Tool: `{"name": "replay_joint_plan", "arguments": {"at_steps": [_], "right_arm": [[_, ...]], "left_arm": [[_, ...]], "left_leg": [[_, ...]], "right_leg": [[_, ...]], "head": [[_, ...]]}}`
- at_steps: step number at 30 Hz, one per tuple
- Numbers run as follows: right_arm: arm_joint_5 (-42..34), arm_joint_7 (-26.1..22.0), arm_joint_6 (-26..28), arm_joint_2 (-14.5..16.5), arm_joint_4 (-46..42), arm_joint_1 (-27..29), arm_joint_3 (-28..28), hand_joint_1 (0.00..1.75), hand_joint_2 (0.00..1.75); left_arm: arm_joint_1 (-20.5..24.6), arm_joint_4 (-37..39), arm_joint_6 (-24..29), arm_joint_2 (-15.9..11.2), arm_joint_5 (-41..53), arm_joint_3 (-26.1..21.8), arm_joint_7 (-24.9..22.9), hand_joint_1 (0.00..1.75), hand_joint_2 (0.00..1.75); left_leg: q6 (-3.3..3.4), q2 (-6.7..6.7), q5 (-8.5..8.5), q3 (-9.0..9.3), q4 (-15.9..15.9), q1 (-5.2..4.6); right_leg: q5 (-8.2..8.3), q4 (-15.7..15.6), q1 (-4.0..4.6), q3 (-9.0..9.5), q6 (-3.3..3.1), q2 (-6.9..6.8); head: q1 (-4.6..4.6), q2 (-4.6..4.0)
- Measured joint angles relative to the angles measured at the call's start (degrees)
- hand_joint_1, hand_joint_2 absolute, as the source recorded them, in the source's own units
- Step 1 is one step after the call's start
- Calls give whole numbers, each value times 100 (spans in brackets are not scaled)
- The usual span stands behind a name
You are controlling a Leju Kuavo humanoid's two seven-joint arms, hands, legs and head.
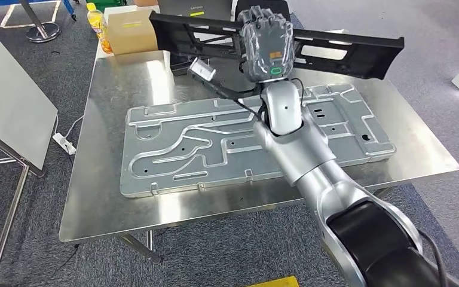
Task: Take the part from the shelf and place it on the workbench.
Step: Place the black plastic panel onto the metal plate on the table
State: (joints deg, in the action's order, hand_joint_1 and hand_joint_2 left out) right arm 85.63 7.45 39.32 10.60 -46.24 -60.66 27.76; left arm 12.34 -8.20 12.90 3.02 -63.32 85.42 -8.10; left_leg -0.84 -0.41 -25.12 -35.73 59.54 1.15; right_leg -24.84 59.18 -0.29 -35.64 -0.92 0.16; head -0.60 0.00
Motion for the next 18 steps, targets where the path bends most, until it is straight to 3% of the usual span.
{"name": "replay_joint_plan", "arguments": {"at_steps": [2, 4, 5, 6, 7, 9, 11, 15, 16, 18], "right_arm": [[338, 586, 0, -1, -86, 88, 128, 175, 175], [395, 1240, 0, -66, -87, 91, 487, 175, 175], [400, 1496, 0, -105, -72, 98, 698, 175, 175], [403, 1678, 0, -144, -53, 106, 914, 175, 175], [406, 1806, 0, -178, -35, 114, 1113, 175, 175], [408, 1952, 0, -242, -3, 123, 1451, 175, 175], [409, 2017, 1, -294, 35, 144, 1683, 175, 175], [410, 2033, 4, -351, 94, 245, 1907, 175, 175], [410, 2028, 5, -364, 100, 251, 1931, 175, 175], [410, 1978, 7, -398, 109, 281, 1962, 175, 175]], "left_arm": [[34, 0, 2, 21, -2, 45, 14, 0, 175], [64, 0, -1, 40, -6, 73, 8, 0, 175], [74, 0, -3, 45, -9, 84, 4, 0, 175], [80, 0, -5, 48, -14, 94, 2, 0, 175], [86, 0, -7, 49, -25, 100, 3, 0, 175], [105, 0, -7, 51, -46, 103, 12, 0, 175], [128, 0, -7, 58, -59, 105, 27, 0, 175], [141, 0, -8, 92, -68, 107, 45, 0, 175], [145, 0, -9, 102, -68, 107, 46, 0, 175], [153, 0, -9, 115, -68, 108, 48, 0, 175]], "left_leg": [[-35, 9, -296, -221, 494, 4], [-53, 9, -615, -559, 1244, 2], [-55, 10, -661, -666, 1475, 2], [-49, 9, -599, -677, 1497, 1], [-31, 10, -438, -575, 1286, 0], [37, 15, -70, -191, 497, -20], [94, 20, 63, 58, -33, -55], [174, 16, 100, 115, -190, -42], [201, 20, 123, 133, -229, -24], [234, 23, 139, 148, -259, -12]], "right_leg": [[14, -27, -15, 12, -57, -18], [9, -25, 1, 10, -84, -25], [6, -22, 8, 12, -89, -23], [4, -17, 13, 14, -93, -14], [1, -11, 16, 20, -94, -2], [-9, 1, 25, 26, -84, 15], [-9, 9, 33, 9, -47, 15], [-45, 43, 27, -26, 77, 1], [-140, 182, 26, -91, 105, 2], [-465, 815, 9, -393, 157, 3]], "head": [[-2, 0], [-2, 0], [-2, 0], [-2, 0], [-2, 0], [-1, 0], [0, 0], [4, 0], [7, 0], [14, 0]]}}
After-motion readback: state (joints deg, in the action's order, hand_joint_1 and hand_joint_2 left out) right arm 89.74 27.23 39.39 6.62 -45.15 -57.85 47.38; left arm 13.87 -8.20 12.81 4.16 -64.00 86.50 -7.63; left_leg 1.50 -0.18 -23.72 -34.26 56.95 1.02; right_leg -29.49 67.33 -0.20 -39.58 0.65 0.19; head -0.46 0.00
